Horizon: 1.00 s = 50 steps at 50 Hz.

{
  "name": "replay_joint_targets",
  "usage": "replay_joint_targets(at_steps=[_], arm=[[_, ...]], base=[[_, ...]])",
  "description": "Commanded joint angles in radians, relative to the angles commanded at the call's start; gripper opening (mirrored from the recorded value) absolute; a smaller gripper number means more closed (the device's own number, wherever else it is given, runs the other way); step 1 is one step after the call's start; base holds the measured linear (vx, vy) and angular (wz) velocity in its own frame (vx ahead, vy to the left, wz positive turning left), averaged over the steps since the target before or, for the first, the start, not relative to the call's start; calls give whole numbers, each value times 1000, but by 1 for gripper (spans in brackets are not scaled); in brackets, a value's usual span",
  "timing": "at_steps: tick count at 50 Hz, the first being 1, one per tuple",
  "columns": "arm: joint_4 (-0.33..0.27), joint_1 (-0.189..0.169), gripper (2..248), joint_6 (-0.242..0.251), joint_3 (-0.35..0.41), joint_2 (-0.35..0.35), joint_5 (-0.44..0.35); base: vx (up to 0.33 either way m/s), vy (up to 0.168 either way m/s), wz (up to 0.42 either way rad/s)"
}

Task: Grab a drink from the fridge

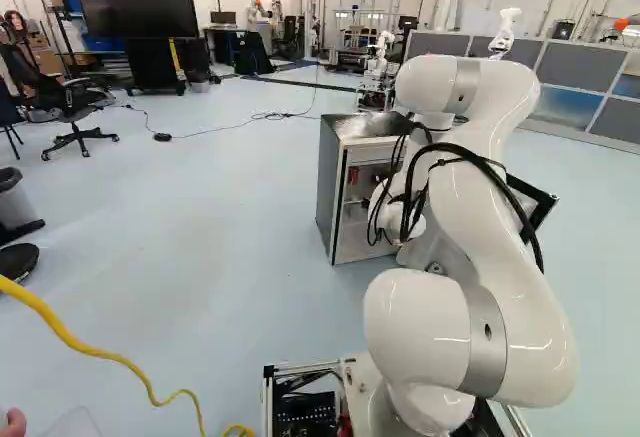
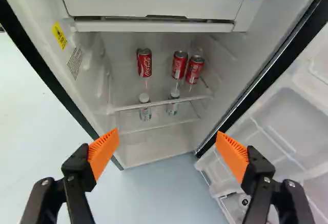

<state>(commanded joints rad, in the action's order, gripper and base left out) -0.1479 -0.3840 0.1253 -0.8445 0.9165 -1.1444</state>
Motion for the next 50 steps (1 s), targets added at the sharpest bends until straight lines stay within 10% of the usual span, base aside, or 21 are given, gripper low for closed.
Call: replay_joint_targets(at_steps=[50], arm=[[0, -18, 247, 0, 258, -190, -91]], base=[[0, 0, 0]])
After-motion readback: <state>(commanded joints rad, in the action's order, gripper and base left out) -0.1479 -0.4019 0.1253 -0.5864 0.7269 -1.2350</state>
